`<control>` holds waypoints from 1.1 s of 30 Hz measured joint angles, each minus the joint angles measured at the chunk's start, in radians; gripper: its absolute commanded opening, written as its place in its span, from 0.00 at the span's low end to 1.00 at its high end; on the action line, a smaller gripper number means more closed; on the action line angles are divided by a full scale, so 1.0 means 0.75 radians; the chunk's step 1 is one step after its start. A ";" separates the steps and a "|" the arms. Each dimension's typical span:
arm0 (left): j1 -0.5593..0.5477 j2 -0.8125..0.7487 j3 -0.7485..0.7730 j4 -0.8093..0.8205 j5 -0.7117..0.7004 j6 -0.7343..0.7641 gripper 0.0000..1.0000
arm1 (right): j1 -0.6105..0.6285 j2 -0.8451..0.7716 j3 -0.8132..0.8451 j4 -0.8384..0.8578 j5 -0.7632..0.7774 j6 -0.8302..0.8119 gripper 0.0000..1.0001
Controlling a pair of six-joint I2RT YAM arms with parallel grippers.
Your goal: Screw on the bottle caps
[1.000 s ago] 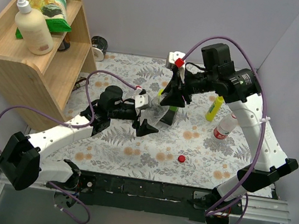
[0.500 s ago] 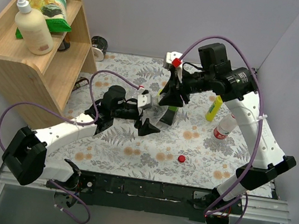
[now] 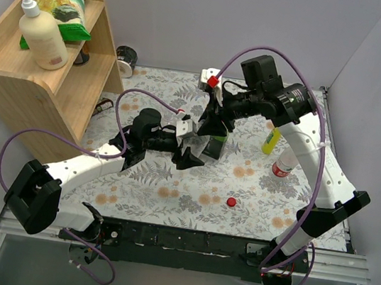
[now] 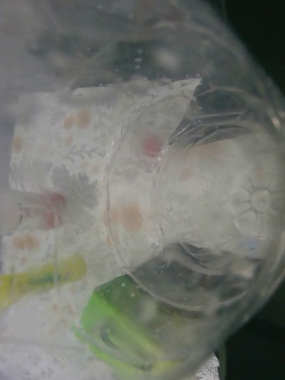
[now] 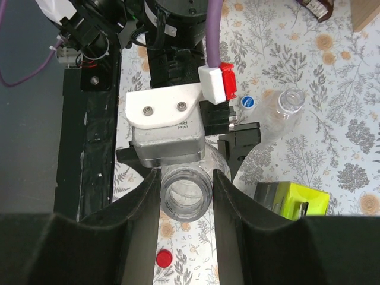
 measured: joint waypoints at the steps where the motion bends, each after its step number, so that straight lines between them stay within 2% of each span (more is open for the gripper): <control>1: 0.000 0.000 0.000 0.001 -0.001 0.003 0.77 | 0.001 0.000 0.005 0.001 0.003 0.001 0.01; 4: 0.000 -0.004 -0.004 0.004 -0.006 0.002 0.84 | 0.005 0.003 0.069 -0.021 0.025 -0.001 0.01; 9: 0.001 -0.041 -0.015 0.005 -0.020 0.012 0.84 | 0.005 0.005 0.148 -0.061 0.044 -0.010 0.01; 16: 0.001 -0.045 -0.024 0.007 -0.031 0.009 0.87 | 0.006 0.005 0.145 -0.067 0.041 -0.020 0.01; 22: 0.000 -0.040 -0.032 0.071 -0.047 -0.035 0.75 | 0.006 0.006 0.151 -0.064 0.024 -0.012 0.01; 30: 0.000 -0.022 -0.033 0.137 -0.060 -0.060 0.72 | 0.006 0.006 0.153 -0.055 0.006 0.010 0.01; 33: 0.000 -0.017 -0.033 0.152 -0.052 -0.069 0.62 | 0.006 0.006 0.153 -0.048 0.003 0.012 0.01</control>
